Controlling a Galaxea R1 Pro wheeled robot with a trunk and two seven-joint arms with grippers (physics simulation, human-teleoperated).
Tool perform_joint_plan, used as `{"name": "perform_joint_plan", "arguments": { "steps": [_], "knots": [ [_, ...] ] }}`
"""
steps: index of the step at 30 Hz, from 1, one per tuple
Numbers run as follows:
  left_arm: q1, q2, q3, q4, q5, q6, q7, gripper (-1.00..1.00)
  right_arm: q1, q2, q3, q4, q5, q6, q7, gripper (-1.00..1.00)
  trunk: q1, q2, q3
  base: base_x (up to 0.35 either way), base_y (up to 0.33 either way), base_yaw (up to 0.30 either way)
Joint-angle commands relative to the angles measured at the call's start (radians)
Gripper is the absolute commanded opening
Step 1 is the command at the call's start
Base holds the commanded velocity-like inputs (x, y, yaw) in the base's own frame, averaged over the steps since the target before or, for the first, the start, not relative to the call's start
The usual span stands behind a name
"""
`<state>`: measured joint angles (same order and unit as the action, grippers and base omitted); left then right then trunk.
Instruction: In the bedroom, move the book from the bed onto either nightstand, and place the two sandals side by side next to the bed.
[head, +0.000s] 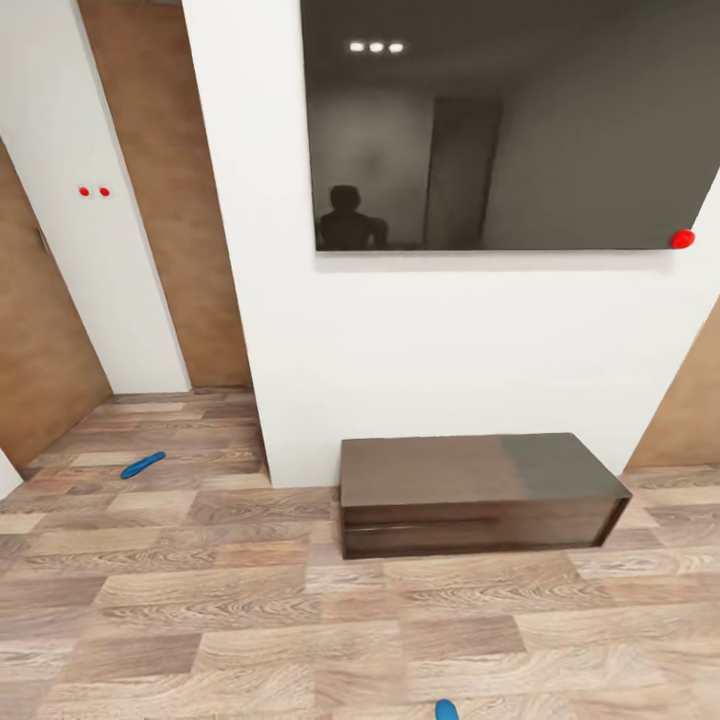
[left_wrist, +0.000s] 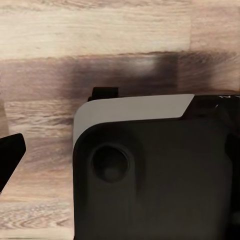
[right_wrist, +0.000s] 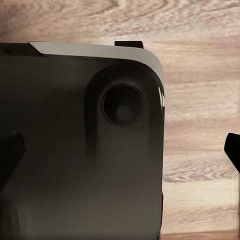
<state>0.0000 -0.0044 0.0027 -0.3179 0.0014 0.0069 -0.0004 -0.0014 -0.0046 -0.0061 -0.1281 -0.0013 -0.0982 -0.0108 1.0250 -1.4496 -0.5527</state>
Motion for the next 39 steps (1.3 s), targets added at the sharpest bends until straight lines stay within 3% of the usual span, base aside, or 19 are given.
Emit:
{"name": "perform_joint_plan", "arguments": {
  "steps": [1, 15, 39],
  "knots": [
    [0.000, 0.000, 0.000, -0.001, 0.000, 0.001, 0.000, 1.00, 0.000, 0.000, 0.000, 0.000, 0.000, -0.003, -0.001, 1.00, 0.000, 0.000, -0.001, 0.000, 0.000, 0.283],
    [0.000, 0.000, 0.000, -0.001, 0.000, 0.001, -0.001, 1.00, 0.000, 0.000, 0.000, -0.001, 0.000, -0.003, -0.001, 1.00, 0.000, 0.000, -0.006, 0.000, 0.000, 0.253],
    [0.000, 0.000, 0.000, -0.001, 0.000, 0.001, -0.001, 1.00, 0.000, -0.003, 0.000, -0.001, 0.001, -0.003, 0.004, 1.00, 0.000, 0.000, -0.006, 0.000, 0.000, 0.006]
  ]
}}
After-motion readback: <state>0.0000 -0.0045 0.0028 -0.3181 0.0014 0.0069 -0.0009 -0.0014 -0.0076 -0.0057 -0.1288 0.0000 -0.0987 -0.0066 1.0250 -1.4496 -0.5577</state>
